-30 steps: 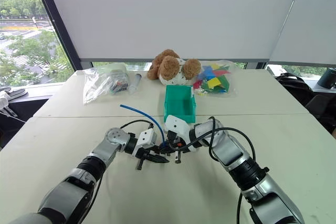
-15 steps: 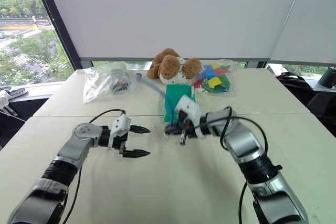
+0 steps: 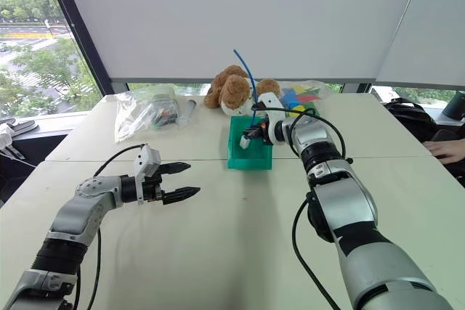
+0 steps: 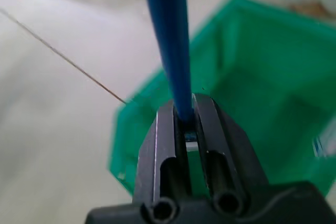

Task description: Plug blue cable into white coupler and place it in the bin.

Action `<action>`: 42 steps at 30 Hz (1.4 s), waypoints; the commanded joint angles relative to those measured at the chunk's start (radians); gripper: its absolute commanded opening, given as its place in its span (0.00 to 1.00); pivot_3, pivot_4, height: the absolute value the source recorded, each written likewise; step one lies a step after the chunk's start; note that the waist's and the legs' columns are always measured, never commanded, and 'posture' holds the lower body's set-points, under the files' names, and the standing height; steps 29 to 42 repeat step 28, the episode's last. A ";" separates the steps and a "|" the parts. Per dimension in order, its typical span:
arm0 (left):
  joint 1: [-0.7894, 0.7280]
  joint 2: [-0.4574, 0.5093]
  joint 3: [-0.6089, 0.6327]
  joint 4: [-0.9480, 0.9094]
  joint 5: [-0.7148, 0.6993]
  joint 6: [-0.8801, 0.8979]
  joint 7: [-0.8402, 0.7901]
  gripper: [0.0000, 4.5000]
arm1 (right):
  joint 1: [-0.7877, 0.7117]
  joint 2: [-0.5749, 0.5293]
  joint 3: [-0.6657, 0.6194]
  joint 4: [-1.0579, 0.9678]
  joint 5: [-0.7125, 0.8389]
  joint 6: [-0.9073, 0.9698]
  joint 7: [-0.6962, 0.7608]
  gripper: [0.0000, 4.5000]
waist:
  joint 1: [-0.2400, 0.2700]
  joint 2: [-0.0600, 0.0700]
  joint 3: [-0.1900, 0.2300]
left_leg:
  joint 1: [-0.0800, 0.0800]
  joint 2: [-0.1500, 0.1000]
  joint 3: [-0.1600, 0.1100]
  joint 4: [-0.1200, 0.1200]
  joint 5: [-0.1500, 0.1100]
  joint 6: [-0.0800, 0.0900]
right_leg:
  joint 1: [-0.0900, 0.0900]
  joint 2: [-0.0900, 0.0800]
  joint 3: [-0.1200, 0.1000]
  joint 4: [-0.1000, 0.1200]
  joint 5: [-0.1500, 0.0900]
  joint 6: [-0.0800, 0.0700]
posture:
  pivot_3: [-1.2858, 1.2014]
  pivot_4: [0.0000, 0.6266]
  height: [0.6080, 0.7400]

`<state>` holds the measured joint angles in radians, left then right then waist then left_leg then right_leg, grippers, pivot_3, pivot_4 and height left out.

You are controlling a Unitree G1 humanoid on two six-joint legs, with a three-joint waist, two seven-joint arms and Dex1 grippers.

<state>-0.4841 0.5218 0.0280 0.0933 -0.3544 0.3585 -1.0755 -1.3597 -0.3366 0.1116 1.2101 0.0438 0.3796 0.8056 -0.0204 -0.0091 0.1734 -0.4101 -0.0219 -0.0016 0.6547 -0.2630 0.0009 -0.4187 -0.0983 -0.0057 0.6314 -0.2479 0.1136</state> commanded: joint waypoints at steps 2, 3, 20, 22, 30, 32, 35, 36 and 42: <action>0.028 0.011 0.045 -0.092 -0.059 0.047 0.043 1.00 | -0.074 0.014 -0.042 0.069 -0.023 -0.062 -0.060 0.37 | -0.002 0.000 0.000 | 0.000 0.000 0.001 -0.004 0.001 -0.002 | -0.003 0.000 0.001 0.000 0.000 0.000 | 0.52 0.24 1.00; 0.032 0.012 0.048 -0.099 -0.068 0.054 0.049 1.00 | -0.082 0.015 -0.054 0.076 -0.019 -0.062 -0.066 0.48 | -0.002 0.000 0.000 | 0.000 0.000 0.001 -0.005 0.002 -0.003 | -0.004 0.000 0.001 0.001 0.000 0.000 | 0.52 0.24 1.00; 0.005 0.043 0.073 -0.140 -0.114 0.114 0.097 1.00 | 0.115 -0.226 -0.160 -0.566 0.115 0.216 0.199 0.99 | -0.007 0.000 0.000 | -0.001 0.001 0.000 -0.007 0.004 -0.006 | -0.005 0.002 0.000 0.001 0.001 -0.001 | 0.52 0.24 1.00; -0.003 0.058 0.084 -0.142 -0.125 0.124 0.100 1.00 | 0.318 -0.290 -0.188 -0.938 0.211 0.364 0.227 0.99 | 0.006 0.000 0.000 | -0.001 0.001 -0.001 -0.006 0.003 -0.005 | -0.004 0.002 0.000 0.001 0.001 -0.001 | 0.52 0.24 1.00; 0.003 0.101 0.119 -0.168 -0.164 0.165 0.103 1.00 | 0.747 -0.392 -0.331 -1.553 0.380 0.611 0.153 0.99 | 0.006 0.002 0.001 | -0.003 0.001 0.001 -0.004 0.003 -0.004 | -0.005 0.002 0.000 0.000 0.001 -0.001 | 0.52 0.24 1.00; 0.003 0.101 0.119 -0.168 -0.164 0.165 0.103 1.00 | 0.747 -0.392 -0.331 -1.553 0.380 0.611 0.153 0.99 | 0.006 0.002 0.001 | -0.003 0.001 0.001 -0.004 0.003 -0.004 | -0.005 0.002 0.000 0.000 0.001 -0.001 | 0.52 0.24 1.00; 0.003 0.101 0.119 -0.168 -0.164 0.165 0.103 1.00 | 0.747 -0.392 -0.331 -1.553 0.380 0.611 0.153 0.99 | 0.006 0.002 0.001 | -0.003 0.001 0.001 -0.004 0.003 -0.004 | -0.005 0.002 0.000 0.000 0.001 -0.001 | 0.52 0.24 1.00; 0.003 0.101 0.119 -0.168 -0.164 0.165 0.103 1.00 | 0.747 -0.392 -0.331 -1.553 0.380 0.611 0.153 0.99 | 0.006 0.002 0.001 | -0.003 0.001 0.001 -0.004 0.003 -0.004 | -0.005 0.002 0.000 0.000 0.001 -0.001 | 0.52 0.24 1.00; 0.003 0.101 0.119 -0.168 -0.164 0.165 0.103 1.00 | 0.747 -0.392 -0.331 -1.553 0.380 0.611 0.153 0.99 | 0.006 0.002 0.001 | -0.003 0.001 0.001 -0.004 0.003 -0.004 | -0.005 0.002 0.000 0.000 0.001 -0.001 | 0.52 0.24 1.00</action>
